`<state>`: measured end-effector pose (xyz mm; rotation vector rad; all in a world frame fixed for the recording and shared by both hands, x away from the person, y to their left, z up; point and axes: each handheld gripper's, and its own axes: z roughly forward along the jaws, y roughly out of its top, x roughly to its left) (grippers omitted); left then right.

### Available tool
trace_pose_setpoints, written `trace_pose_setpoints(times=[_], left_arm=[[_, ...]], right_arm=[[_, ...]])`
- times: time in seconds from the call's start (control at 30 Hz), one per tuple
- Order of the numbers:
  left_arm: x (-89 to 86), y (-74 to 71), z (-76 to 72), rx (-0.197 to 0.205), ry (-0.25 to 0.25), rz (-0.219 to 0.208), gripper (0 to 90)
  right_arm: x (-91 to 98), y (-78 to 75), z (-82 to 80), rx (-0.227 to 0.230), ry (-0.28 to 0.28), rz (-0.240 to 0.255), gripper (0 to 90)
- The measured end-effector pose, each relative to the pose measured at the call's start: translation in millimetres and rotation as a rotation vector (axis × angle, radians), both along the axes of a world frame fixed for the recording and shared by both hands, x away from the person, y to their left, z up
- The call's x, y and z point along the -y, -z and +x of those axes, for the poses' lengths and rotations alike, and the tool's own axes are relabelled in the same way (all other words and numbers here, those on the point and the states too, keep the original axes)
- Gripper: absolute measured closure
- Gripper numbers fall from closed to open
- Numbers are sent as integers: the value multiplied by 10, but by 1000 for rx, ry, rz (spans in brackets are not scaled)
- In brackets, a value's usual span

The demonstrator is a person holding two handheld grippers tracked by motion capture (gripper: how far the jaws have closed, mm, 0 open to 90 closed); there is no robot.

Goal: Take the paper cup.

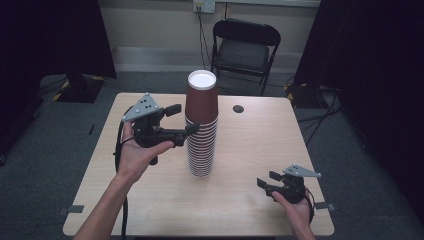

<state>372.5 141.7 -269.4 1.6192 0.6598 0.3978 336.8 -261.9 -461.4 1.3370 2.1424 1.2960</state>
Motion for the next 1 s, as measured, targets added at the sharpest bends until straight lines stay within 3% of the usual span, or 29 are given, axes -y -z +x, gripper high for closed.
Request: trace_pose_setpoints(times=[0.17,0.33,0.5,0.6,0.63,0.8,1.0], left_arm=[[81,-91,70,29,-16,34,155],[135,-169,176,9,-26,59,157],[178,-223,242,17,-26,54,155],[200,-244,273,16,-25,76,154],[220,-253,315,24,-13,102,155],[255,-250,368,18,-6,86,143],[328,-236,404,13,-20,109,124]], right_arm=[[-1,0,3,1,-4,-1,358],[-1,4,8,1,-4,1,353],[5,2,10,0,-6,9,350],[11,6,14,-2,-5,13,347],[19,6,17,-7,-4,28,341],[34,-4,11,-2,-5,39,342],[45,-3,14,-5,-6,42,342]])
